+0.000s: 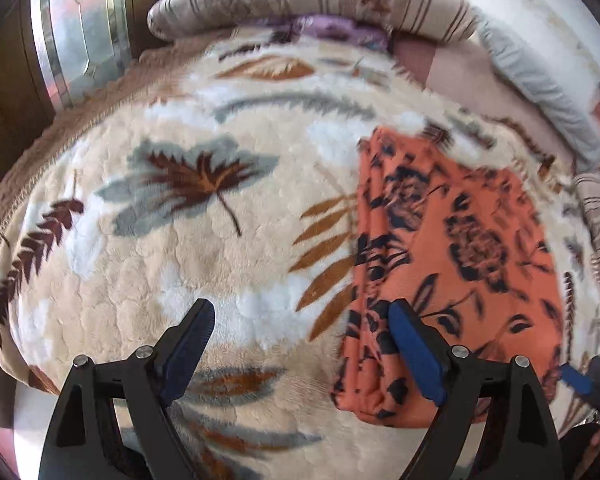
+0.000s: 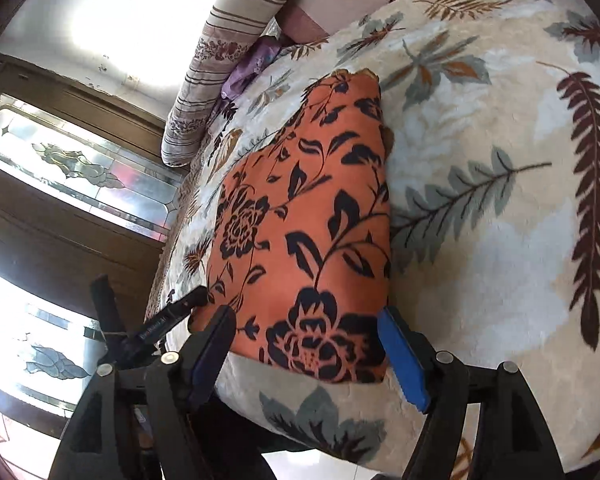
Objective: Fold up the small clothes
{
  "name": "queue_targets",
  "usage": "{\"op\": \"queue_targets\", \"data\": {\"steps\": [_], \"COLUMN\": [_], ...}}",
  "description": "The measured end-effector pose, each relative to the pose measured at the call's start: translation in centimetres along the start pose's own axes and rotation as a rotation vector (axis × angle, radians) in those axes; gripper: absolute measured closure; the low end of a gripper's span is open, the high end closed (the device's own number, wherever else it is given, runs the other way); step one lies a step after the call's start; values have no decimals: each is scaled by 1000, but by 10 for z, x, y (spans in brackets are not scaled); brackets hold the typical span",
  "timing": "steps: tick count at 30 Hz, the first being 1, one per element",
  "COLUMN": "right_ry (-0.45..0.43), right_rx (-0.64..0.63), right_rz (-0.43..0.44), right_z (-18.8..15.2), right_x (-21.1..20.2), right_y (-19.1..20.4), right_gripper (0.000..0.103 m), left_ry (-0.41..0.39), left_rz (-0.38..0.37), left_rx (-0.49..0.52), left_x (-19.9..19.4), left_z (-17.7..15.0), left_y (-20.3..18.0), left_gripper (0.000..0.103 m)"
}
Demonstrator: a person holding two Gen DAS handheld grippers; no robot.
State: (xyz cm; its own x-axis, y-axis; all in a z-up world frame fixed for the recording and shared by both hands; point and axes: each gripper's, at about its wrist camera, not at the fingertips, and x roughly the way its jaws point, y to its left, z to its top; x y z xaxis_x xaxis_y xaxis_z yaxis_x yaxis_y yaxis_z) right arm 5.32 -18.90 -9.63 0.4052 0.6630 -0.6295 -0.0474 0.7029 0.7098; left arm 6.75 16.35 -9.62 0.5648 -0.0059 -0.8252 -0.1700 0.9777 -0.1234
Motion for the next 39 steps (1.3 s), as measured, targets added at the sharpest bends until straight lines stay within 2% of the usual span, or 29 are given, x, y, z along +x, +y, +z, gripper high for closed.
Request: {"op": "queue_targets", "data": {"steps": [3, 5, 8, 10, 14, 19, 25, 30, 35, 39], "right_ry": [-37, -39, -39, -41, -42, -46, -38, -3, 54, 71], "right_rx": [34, 75, 107, 118, 119, 115, 99, 90, 96, 29], "right_rz": [32, 42, 47, 55, 55, 58, 74, 95, 42, 36], "right_z": [-14, -19, -23, -26, -25, -14, 11, 50, 81, 80], "right_x": [-13, -16, -18, -21, -23, -21, -7, 21, 65, 83], "right_y": [-7, -15, -23, -26, -29, -30, -28, -31, -39, -31], "right_gripper": [27, 27, 27, 27, 27, 27, 27, 27, 27, 30], "left_ry": [-41, -14, 84, 79, 21, -35, 57, 67, 128, 133], "left_rz": [-27, -53, -44, -60, -51, -110, -135, -285, -248, -223], "left_rx": [31, 51, 66, 40, 46, 23, -3, -23, -19, 4], "left_x": [-19, -15, 18, 20, -6, -20, 15, 29, 62, 70], "left_z": [-8, -19, -38, -44, -35, -12, -1, 27, 40, 38], "left_y": [-9, -15, -18, -13, -17, -14, -9, -18, -22, -26], "left_gripper": [14, 14, 13, 13, 14, 14, 14, 14, 14, 14]}}
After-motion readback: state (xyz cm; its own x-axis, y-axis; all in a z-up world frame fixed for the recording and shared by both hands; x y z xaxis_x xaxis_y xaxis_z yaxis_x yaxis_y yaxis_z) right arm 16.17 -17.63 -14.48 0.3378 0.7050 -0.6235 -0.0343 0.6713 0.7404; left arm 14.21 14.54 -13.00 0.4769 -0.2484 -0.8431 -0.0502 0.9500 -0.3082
